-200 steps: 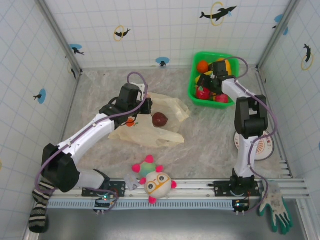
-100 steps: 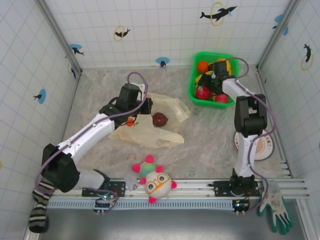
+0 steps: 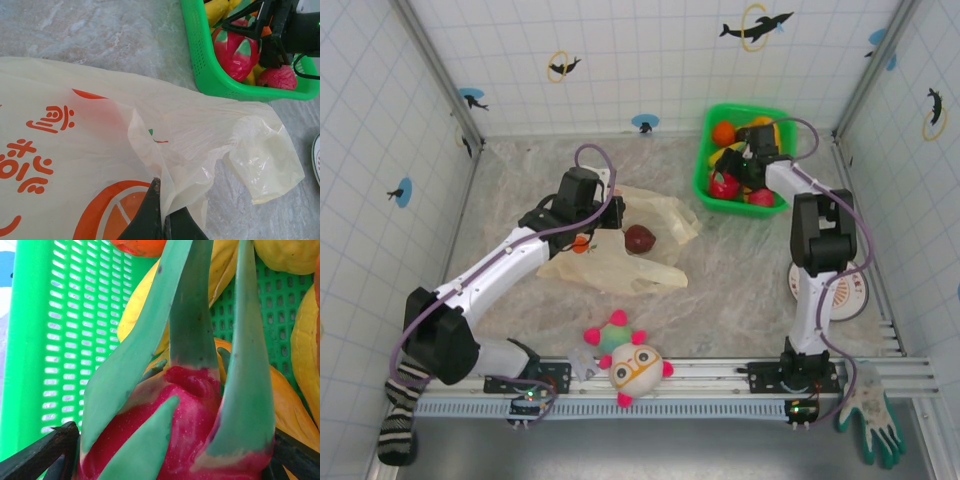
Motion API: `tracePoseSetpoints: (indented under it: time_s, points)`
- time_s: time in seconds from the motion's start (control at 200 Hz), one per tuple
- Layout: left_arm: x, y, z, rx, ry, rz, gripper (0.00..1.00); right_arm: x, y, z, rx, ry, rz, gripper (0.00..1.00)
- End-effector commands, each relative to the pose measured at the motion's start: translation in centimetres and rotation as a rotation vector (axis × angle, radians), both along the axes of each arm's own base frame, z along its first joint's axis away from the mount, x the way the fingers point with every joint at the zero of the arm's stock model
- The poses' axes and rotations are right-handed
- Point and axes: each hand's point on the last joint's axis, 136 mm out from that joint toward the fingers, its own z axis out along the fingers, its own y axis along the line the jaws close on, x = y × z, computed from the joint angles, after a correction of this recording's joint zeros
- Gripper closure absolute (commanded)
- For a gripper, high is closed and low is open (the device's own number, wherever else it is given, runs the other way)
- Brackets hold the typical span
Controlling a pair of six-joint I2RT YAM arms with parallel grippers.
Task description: Place the fake fruits into the plastic bag and tie a complex knot
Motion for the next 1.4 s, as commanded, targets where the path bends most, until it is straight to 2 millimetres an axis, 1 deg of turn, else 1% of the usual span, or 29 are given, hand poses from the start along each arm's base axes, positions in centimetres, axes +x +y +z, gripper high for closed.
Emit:
tracePoseSetpoints:
  time_s: [0.0,0.135,0.205,0.335,0.42,0.525,0.565,0.666,0.681,0.696,0.736,0.801,0.886,1.066,1.211,1.396]
  points:
    - [0.1,0.4,1.7,0.001,-0.034,-0.001,1.00,0.1,1.8,4.8,0.132,-0.105,0.038,0.30]
    - [0.1,0.3,1.8,-0.008,-0.036,-0.002,1.00,0.3,1.4,8.1,0.144,-0.183,0.036,0.30]
    - [0.1,0.2,1.8,-0.012,-0.034,-0.005,1.00,0.2,1.0,9.4,0.149,-0.219,0.027,0.31]
    - [0.1,0.2,1.7,-0.012,-0.032,-0.004,1.00,-0.2,0.4,10.6,0.153,-0.251,0.022,0.31]
    - [0.1,0.2,1.7,-0.012,-0.031,-0.005,1.00,-0.5,-0.1,10.8,0.152,-0.270,0.009,0.31]
    - [0.1,0.2,1.6,-0.010,-0.030,-0.006,1.00,-0.8,-0.5,9.3,0.119,-0.214,0.000,0.29]
    - [0.1,0.2,1.6,-0.009,-0.030,-0.005,1.00,-1.1,-0.4,8.5,0.096,-0.179,0.007,0.25]
    - [0.2,0.3,1.7,-0.006,-0.033,-0.001,1.00,-2.1,-0.1,6.5,0.000,-0.094,0.041,0.10]
    - [0.1,0.3,1.7,-0.006,-0.033,-0.002,1.00,-2.2,0.1,6.2,-0.009,-0.084,0.051,0.08]
    - [0.1,0.4,1.7,-0.005,-0.033,-0.001,1.00,-2.1,-0.3,6.0,-0.043,-0.081,0.038,0.07]
    - [0.1,0.4,1.7,-0.004,-0.032,-0.001,1.00,-2.4,-0.4,5.3,-0.085,-0.056,0.041,0.03]
    - [0.1,0.5,1.7,0.000,-0.032,0.002,1.00,-2.6,-0.4,4.4,-0.138,-0.023,0.055,0.00]
    - [0.0,0.5,1.7,0.003,-0.031,0.000,1.00,-3.0,-0.5,3.5,-0.200,0.014,0.073,0.00]
    - [0.0,0.7,1.7,0.010,-0.033,0.003,1.00,-3.4,0.9,1.9,-0.235,0.076,0.135,0.00]
    - [0.0,0.7,1.6,0.012,-0.028,0.001,1.00,-2.9,1.6,1.4,-0.236,0.089,0.143,0.00]
    - [-0.1,0.7,1.4,0.018,-0.026,0.000,1.00,-2.5,2.0,0.1,-0.246,0.130,0.155,0.00]
